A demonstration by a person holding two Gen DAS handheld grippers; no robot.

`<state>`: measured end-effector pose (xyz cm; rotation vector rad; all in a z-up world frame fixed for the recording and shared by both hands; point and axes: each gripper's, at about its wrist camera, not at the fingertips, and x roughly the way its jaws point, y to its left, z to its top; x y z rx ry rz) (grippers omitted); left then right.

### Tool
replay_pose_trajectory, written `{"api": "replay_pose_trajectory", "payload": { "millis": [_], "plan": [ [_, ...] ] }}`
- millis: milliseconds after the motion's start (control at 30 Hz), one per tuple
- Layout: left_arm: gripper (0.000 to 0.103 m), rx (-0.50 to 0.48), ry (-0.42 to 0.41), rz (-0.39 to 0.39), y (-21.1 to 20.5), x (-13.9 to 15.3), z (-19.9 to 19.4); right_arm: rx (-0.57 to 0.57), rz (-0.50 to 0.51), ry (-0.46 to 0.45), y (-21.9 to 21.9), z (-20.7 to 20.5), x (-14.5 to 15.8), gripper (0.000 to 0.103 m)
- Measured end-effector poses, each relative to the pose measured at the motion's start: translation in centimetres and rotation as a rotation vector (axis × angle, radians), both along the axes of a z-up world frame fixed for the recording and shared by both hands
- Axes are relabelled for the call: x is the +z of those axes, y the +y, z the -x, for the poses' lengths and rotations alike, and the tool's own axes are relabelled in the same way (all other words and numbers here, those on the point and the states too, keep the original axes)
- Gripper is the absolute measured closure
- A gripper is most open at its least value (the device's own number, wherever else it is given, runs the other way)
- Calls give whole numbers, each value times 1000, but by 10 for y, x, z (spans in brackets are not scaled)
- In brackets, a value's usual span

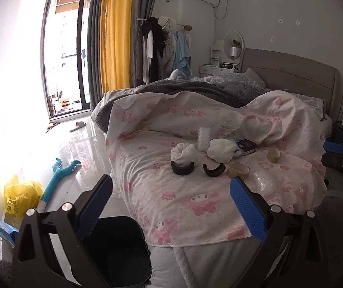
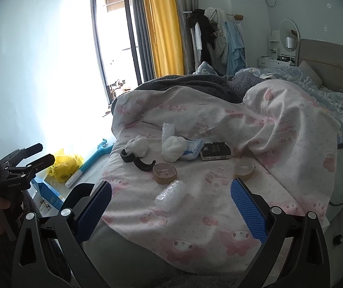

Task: Collect trash
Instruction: 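Move the right tool toward the clear bubble-wrap roll and close on it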

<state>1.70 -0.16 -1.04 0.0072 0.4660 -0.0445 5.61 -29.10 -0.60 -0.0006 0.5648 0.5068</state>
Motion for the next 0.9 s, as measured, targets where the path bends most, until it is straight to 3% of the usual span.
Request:
{"api": "replay_pose_trajectory", "payload": {
  "millis": [267, 567, 900],
  "plan": [
    [4, -1, -28, 49, -5, 4, -17, 52, 60, 61, 8, -16, -12, 3],
    [4, -26, 9, 86, -9, -3, -46, 103, 28, 102, 8, -42, -30, 3],
    [5, -75, 61, 130, -15, -17, -74, 196, 69, 131, 31, -69, -54, 3]
  ]
}}
